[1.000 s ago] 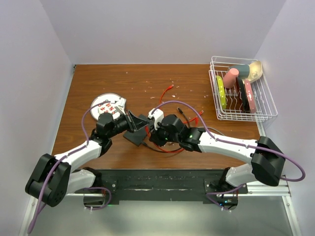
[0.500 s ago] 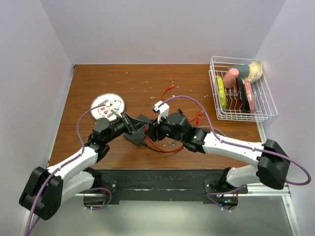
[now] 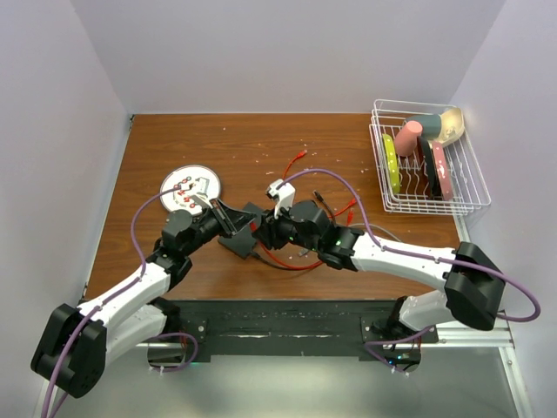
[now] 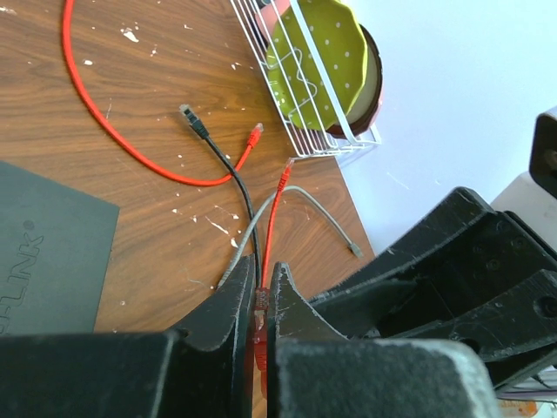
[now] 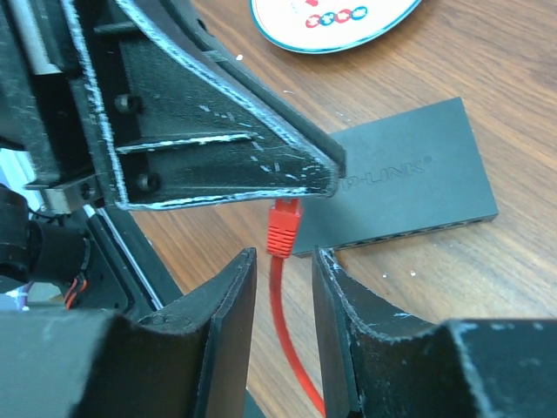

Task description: Insert the plug into the switch port

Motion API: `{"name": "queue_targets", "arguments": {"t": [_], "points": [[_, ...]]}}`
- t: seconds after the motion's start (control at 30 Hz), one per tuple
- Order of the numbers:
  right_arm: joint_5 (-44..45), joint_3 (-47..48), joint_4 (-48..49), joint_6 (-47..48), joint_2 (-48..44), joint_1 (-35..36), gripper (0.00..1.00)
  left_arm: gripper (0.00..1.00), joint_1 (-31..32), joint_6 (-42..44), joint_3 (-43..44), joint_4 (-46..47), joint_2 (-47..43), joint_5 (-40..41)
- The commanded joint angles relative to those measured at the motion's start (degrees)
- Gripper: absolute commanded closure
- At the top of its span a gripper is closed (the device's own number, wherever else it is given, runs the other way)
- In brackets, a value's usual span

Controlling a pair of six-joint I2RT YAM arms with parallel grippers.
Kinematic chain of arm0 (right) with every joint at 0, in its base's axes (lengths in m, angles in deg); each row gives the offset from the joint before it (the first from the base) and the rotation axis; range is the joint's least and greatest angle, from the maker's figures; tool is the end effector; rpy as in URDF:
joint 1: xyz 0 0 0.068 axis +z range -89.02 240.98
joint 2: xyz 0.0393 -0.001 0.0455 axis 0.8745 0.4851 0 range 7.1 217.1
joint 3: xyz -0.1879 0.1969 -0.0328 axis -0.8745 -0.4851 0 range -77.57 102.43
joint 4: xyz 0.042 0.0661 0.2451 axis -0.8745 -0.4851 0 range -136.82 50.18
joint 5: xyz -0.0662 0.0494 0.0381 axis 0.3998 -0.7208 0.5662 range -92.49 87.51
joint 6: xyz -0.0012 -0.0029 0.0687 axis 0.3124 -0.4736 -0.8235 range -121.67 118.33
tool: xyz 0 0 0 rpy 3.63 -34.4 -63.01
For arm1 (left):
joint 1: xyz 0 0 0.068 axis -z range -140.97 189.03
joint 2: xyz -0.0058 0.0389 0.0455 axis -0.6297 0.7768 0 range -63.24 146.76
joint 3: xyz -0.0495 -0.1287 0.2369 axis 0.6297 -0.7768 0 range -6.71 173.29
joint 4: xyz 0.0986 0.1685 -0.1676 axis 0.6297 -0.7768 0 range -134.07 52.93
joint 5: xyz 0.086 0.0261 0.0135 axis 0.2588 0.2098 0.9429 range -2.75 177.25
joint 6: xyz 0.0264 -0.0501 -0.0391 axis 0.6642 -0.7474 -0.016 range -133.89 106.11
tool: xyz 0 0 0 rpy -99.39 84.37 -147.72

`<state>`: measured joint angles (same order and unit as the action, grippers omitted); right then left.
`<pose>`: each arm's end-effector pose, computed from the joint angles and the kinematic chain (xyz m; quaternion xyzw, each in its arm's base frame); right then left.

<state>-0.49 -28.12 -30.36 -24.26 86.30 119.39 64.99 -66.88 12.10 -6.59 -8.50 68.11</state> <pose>0.1748 0.2804 0.2620 -0.2429 0.7838 0.3602 0.4438 0.1922 -0.1139 0.2254 -0.0618 0.7355 -0.5167 0.4338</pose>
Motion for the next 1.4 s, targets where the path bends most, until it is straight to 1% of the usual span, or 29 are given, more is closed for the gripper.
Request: {"name": "queue_targets", "arguments": {"t": [0.0, 0.13, 0.17, 0.23, 0.27, 0.3, 0.4, 0.5, 0.6, 0.9, 0.97, 1.07, 1.13, 1.17, 1.2, 1.33, 1.37], "points": [[0.29, 0.56, 3.99, -1.23, 0.34, 1.17, 0.67, 1.0, 0.32, -0.53, -0.18, 0.63, -0.69, 1.73], [0.37, 1.52, 3.91, -1.67, 2.1, 1.62, 0.72, 1.0, 0.32, -0.36, -0.18, 0.28, -0.69, 2.0], [0.29, 1.79, 3.91, -1.58, 2.45, 1.79, 0.77, 1.0, 0.41, -0.27, -0.18, 0.28, -0.6, 2.0], [0.37, 1.96, 3.99, -1.76, 2.97, 2.06, 0.78, 1.0, 0.41, -0.27, -0.18, 0.28, -0.51, 2.08], [0.63, 2.14, 3.91, -1.76, 3.07, 2.23, 0.81, 1.0, 0.33, -0.18, -0.26, 0.28, -0.51, 2.08], [0.98, 2.14, 3.73, -1.67, 3.07, 2.32, 0.87, 1.0, 0.41, -0.18, -0.18, 0.28, -0.51, 2.08], [2.04, 1.96, 3.65, -2.02, 2.72, 2.41, 0.9, 1.0, 0.41, -0.09, -0.18, 0.19, -0.34, 2.08], [2.66, 2.05, 3.56, -2.11, 2.63, 2.5, 0.9, 1.0, 0.41, -0.09, -0.18, 0.19, -0.16, 2.0], [2.57, 2.31, 3.38, -2.11, 3.15, 2.58, 0.85, 1.0, 0.41, -0.09, -0.18, 0.28, -0.25, 2.0], [2.22, 3.37, 2.68, -1.85, 4.47, 2.76, 0.79, 1.0, 0.41, -0.09, 0.09, 0.63, 0.19, 1.65], [2.57, 3.72, 2.5, -1.76, 4.47, 2.76, 0.74, 1.0, 0.41, -0.01, 0.09, 0.72, 0.19, 1.56], [3.71, 3.81, 1.62, -1.76, 4.12, 2.85, 0.72, 1.0, 0.41, 0.08, 0.18, 0.55, 0.1, 1.47], [4.33, 3.55, 1.53, -2.02, 3.6, 2.85, 0.78, 1.0, 0.41, 0.08, 0.26, 0.46, 0.19, 1.56], [5.02, 3.46, 1.53, -2.19, 3.42, 2.85, 0.83, 1.0, 0.41, 0.17, 0.18, 0.46, 0.1, 1.56], [5.21, 3.37, 1.62, -2.46, 3.24, 2.85, 0.91, 1.0, 0.41, 0.26, 0.35, 0.46, 0.1, 1.56], [5.73, 3.46, 1.53, -2.55, 3.42, 2.85, 1.0, 1.0, 0.41, 0.26, 0.44, 0.55, 0.45, 1.38], [6.08, 3.46, 1.53, -2.55, 3.77, 2.93, 1.0, 1.0, 0.41, 0.17, 0.35, 0.72, 0.45, 1.21]]}}
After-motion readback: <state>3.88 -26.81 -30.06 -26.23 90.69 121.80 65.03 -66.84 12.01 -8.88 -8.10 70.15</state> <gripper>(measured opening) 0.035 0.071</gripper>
